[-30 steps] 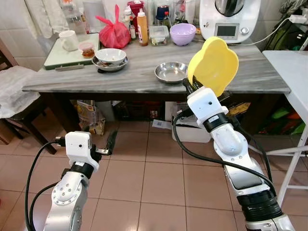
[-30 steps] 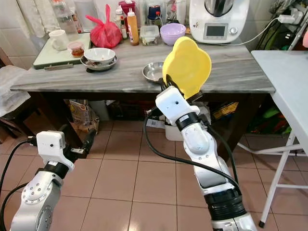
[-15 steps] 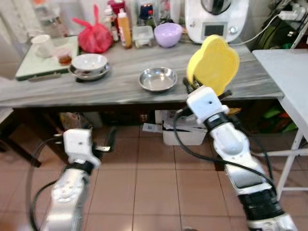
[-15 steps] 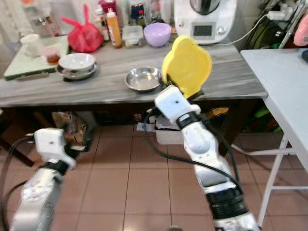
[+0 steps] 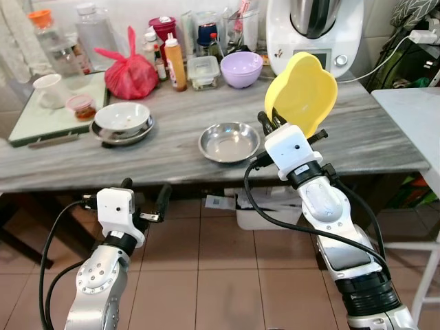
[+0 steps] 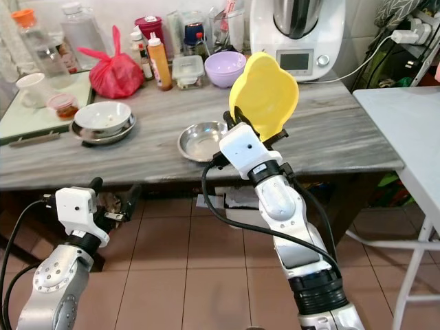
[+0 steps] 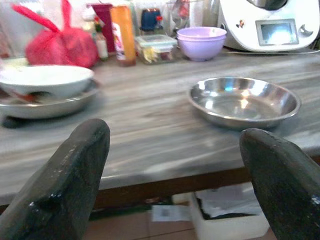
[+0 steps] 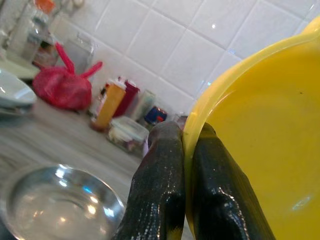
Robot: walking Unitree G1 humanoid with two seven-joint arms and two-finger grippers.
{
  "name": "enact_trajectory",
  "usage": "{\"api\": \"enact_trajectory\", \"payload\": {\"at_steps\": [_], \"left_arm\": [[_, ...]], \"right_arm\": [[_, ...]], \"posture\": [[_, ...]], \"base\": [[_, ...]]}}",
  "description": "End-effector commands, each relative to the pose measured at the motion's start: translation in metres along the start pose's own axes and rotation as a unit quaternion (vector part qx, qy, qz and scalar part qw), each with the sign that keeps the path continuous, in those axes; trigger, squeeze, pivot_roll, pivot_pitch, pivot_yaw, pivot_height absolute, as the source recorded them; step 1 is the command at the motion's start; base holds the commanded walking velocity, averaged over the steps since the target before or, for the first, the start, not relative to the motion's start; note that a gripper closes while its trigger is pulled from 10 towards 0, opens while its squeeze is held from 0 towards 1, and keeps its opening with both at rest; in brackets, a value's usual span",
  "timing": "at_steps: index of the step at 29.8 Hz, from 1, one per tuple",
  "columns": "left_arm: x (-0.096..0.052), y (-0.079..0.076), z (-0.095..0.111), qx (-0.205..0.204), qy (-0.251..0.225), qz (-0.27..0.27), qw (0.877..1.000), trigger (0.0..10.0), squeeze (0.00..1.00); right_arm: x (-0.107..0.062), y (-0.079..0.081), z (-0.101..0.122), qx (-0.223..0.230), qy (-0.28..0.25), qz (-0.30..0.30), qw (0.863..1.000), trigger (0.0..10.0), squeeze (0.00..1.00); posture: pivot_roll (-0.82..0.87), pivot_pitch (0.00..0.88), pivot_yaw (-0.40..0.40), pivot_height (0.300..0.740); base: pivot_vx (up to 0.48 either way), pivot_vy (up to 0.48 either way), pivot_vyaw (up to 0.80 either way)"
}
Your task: Setting the table
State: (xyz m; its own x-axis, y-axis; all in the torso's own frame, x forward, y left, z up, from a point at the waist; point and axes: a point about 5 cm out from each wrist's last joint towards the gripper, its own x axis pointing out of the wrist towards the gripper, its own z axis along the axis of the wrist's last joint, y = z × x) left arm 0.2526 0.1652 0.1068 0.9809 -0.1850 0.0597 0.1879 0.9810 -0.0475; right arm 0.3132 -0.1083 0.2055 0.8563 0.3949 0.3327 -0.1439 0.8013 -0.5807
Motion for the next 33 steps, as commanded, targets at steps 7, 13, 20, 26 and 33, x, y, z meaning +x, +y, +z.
{"api": "enact_trajectory", "payload": {"at_steps": [7,13,20,26,33], "left_arm": [[0.000,0.003,0.004,0.009,-0.005,-0.002,1.000,10.0,0.00],[-0.001,0.003,0.003,0.010,-0.002,-0.003,1.000,10.0,0.00],[-0.004,0.004,0.002,0.009,0.002,-0.003,1.000,10.0,0.00],[-0.015,0.006,-0.001,0.006,0.014,-0.017,1.000,10.0,0.00],[-0.039,0.000,-0.005,0.021,0.054,-0.105,0.993,10.0,0.00]], "right_arm": [[0.004,-0.003,0.006,0.001,-0.012,-0.008,1.000,10.0,0.00],[0.004,-0.002,0.006,0.001,-0.012,-0.006,1.000,10.0,0.00],[0.004,-0.001,0.005,0.002,-0.011,0.000,1.000,10.0,0.00],[0.004,0.004,0.005,0.006,-0.012,0.016,1.000,10.0,0.00],[0.003,0.016,0.005,0.022,-0.011,0.057,0.998,10.0,0.00]], "posture": [[-0.11,0.037,0.070,0.740],[-0.11,0.039,0.068,0.740],[-0.11,0.038,0.064,0.740],[-0.10,0.037,0.056,0.740],[-0.09,0.041,0.048,0.740]], "base": [[0.423,0.000,0.00],[0.415,0.000,0.00],[0.300,0.000,0.00],[0.000,0.000,0.00],[0.000,0.000,0.00]]}}
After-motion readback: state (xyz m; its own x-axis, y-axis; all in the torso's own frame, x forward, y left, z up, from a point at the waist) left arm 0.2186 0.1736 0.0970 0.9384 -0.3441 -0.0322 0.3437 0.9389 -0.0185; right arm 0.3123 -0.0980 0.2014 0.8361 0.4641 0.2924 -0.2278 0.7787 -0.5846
